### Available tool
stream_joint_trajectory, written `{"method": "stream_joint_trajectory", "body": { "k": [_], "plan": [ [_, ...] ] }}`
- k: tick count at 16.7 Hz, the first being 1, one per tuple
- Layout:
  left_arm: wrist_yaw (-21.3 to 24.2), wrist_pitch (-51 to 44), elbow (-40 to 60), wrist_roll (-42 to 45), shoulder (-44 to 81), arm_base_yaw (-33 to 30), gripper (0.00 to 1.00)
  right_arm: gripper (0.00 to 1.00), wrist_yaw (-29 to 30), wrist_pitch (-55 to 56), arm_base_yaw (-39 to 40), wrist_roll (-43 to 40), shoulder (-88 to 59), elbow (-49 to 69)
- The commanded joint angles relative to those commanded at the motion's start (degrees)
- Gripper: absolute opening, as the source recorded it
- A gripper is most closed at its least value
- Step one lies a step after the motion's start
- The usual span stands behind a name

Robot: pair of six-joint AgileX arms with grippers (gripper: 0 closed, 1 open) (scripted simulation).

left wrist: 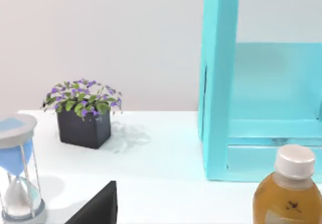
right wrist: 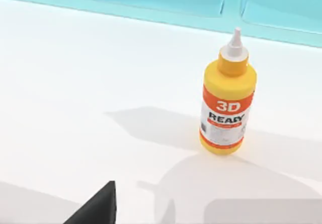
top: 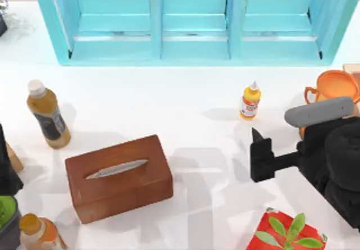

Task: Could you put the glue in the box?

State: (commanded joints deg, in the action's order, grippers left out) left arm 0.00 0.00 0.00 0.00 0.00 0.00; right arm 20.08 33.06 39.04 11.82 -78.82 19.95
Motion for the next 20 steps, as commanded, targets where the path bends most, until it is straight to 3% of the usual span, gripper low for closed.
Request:
{"method": "stream_joint_trajectory", "body": {
  "k": [5, 11, 20],
  "plan": [
    [0.0, 0.0, 0.0, 0.0, 0.0, 0.0, 1.00, 1.00, 10.9, 4.7, 4.0, 6.1, -17.2, 7.7],
    [0.0, 0.0, 0.0, 0.0, 0.0, 0.0, 1.00, 1.00, 21.7, 7.8, 6.3, 10.9, -28.2, 13.1],
    [0.0, 0.0, 0.0, 0.0, 0.0, 0.0, 1.00, 1.00, 22.5, 8.9, 6.3, 10.6, -30.2, 14.8]
  ]
}}
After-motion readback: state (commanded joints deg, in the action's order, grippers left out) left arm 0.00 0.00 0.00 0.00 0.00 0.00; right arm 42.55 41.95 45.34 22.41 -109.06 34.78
